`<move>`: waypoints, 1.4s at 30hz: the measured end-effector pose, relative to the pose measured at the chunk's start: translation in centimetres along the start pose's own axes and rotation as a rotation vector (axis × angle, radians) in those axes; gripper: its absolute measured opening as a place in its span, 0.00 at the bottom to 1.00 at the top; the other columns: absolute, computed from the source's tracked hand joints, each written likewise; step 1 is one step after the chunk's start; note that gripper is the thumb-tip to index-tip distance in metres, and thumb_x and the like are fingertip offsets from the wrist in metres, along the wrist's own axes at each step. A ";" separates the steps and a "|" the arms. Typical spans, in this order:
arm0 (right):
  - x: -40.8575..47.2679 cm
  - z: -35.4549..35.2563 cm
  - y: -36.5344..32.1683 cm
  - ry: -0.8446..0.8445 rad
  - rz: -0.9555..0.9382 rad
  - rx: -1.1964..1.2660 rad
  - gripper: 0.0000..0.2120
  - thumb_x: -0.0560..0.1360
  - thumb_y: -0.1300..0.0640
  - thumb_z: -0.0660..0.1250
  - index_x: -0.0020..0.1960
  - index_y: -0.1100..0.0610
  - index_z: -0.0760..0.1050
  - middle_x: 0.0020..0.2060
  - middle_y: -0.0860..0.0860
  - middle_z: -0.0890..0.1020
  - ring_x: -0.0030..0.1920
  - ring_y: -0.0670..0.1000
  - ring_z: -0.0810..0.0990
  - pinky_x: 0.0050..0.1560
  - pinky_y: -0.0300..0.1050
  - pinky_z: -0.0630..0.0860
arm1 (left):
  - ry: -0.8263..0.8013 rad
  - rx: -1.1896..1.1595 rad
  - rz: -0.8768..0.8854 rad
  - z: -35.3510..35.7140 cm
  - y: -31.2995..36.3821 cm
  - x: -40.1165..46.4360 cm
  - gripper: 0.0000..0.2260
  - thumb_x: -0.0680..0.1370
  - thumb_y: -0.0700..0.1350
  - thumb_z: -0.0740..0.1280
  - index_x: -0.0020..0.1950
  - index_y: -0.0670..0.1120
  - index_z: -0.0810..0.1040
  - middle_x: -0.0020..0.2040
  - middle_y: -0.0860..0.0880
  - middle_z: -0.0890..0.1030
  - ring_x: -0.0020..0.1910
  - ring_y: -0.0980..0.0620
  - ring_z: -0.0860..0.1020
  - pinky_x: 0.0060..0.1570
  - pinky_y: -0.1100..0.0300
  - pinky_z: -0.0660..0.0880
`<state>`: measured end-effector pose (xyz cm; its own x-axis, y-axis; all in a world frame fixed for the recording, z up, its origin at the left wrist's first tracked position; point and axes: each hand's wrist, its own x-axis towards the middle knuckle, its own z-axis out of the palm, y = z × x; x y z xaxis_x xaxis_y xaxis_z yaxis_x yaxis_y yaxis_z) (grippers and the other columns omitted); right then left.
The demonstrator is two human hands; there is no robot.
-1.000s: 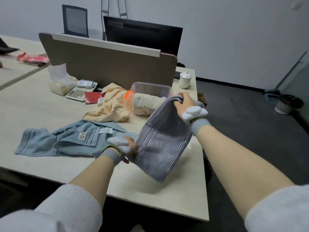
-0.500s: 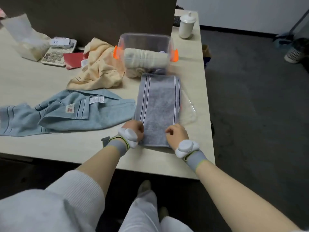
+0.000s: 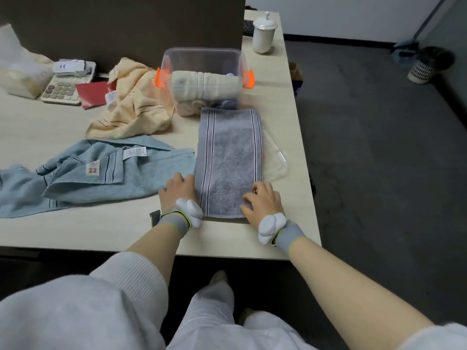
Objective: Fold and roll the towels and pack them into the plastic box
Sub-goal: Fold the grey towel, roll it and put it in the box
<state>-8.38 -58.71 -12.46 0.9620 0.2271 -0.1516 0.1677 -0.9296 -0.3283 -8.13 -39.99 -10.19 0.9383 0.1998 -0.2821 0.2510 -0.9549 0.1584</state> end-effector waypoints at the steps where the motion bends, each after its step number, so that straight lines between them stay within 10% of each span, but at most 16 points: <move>1: 0.0 0.0 0.0 0.013 -0.053 -0.011 0.14 0.76 0.52 0.63 0.56 0.58 0.79 0.58 0.54 0.72 0.63 0.55 0.68 0.57 0.45 0.63 | 0.060 0.055 0.019 -0.2 0.1 -0.2 0.14 0.71 0.37 0.63 0.56 0.45 0.69 0.56 0.43 0.68 0.58 0.42 0.69 0.48 0.54 0.62; 9: 0.5 1.0 -0.3 -0.213 -0.100 -0.117 0.20 0.74 0.52 0.63 0.65 0.57 0.71 0.65 0.52 0.69 0.68 0.53 0.65 0.62 0.45 0.63 | -0.224 0.085 0.292 1.8 1.0 0.3 0.13 0.74 0.47 0.63 0.58 0.52 0.76 0.59 0.49 0.71 0.63 0.46 0.68 0.54 0.56 0.63; 20: 3.0 0.1 -0.5 -0.292 -0.090 -0.115 0.14 0.76 0.60 0.59 0.57 0.66 0.75 0.60 0.60 0.72 0.64 0.55 0.69 0.60 0.45 0.62 | -0.175 0.205 0.353 2.1 0.7 0.7 0.13 0.75 0.49 0.62 0.60 0.51 0.73 0.59 0.52 0.72 0.67 0.52 0.67 0.70 0.43 0.51; 28: 3.9 -1.2 -1.0 -0.305 0.021 -0.024 0.12 0.76 0.59 0.60 0.57 0.62 0.74 0.60 0.59 0.76 0.62 0.57 0.73 0.57 0.45 0.67 | -0.168 0.304 0.433 0.6 1.3 1.6 0.15 0.76 0.38 0.56 0.61 0.47 0.70 0.61 0.50 0.74 0.66 0.49 0.68 0.72 0.47 0.49; 42: 4.0 -2.1 -1.7 -0.362 0.042 -0.106 0.13 0.79 0.58 0.55 0.57 0.62 0.74 0.63 0.59 0.73 0.63 0.57 0.72 0.60 0.47 0.68 | -0.395 0.039 0.234 -0.5 1.4 4.7 0.12 0.80 0.48 0.59 0.62 0.52 0.74 0.60 0.50 0.79 0.61 0.47 0.76 0.58 0.60 0.68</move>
<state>-4.40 -56.80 -10.49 0.8336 0.2580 -0.4885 0.1689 -0.9609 -0.2193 -3.28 -40.27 -10.77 0.8041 -0.1137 -0.5835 0.0272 -0.9735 0.2271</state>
